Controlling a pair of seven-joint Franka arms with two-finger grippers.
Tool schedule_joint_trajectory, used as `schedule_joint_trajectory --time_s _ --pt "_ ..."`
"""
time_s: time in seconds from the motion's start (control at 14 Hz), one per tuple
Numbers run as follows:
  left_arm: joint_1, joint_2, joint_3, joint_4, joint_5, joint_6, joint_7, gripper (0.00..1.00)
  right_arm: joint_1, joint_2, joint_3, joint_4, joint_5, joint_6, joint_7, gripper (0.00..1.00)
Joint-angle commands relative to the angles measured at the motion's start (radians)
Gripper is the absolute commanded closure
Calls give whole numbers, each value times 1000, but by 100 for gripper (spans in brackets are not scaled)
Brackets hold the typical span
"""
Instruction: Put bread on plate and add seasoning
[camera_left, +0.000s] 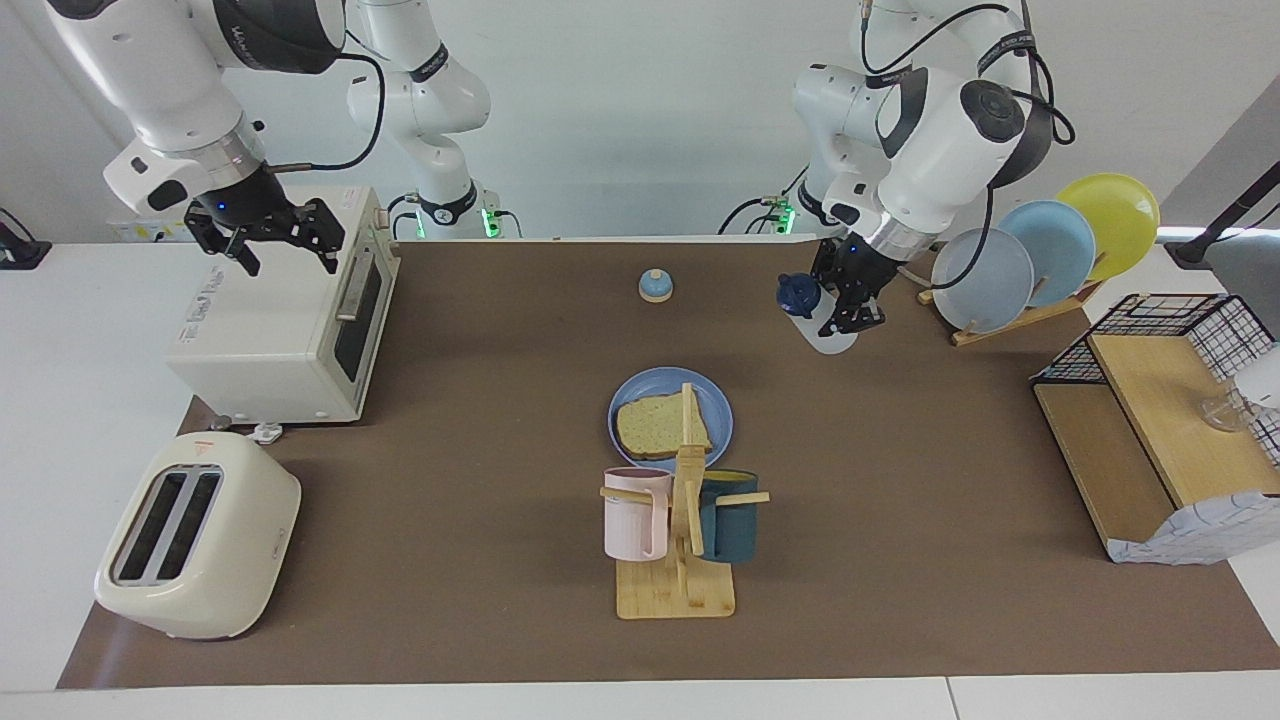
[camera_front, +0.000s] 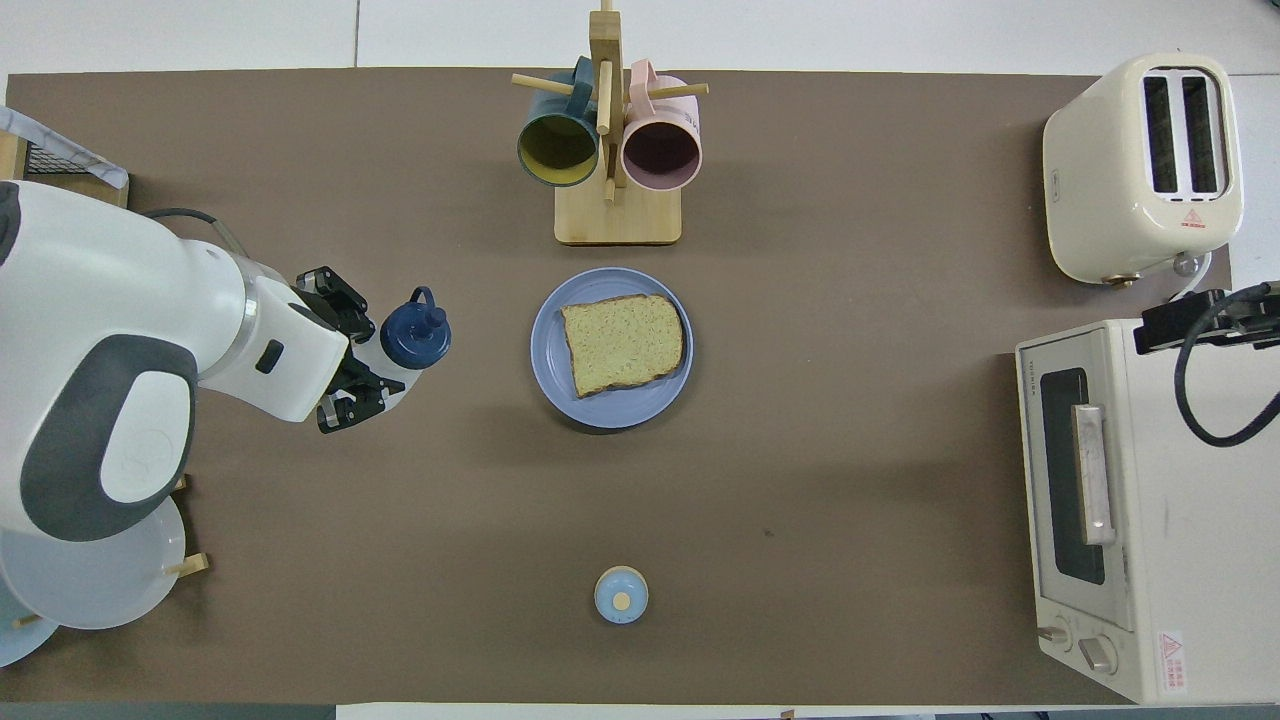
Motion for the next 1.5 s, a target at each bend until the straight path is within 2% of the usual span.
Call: schedule_joint_trajectory --time_s 0.0,0.72,1.22,1.29,1.43 --pt "6 -21 -2 -19 14 13 19 100 -11 -9 2 -10 16 -6 -24 0" --pt "12 -16 -2 -22 48 59 22 100 -11 -9 2 -8 16 -8 -24 0" --pt "-15 -18 -5 -22 48 45 -13 100 5 -12 14 -10 21 -9 -35 0" --pt "-31 -21 -5 -24 48 42 -20 100 54 -10 39 -10 59 -8 -50 0" --pt "-42 -25 -5 -27 49 18 -23 100 106 -4 48 -4 271 56 -25 0"
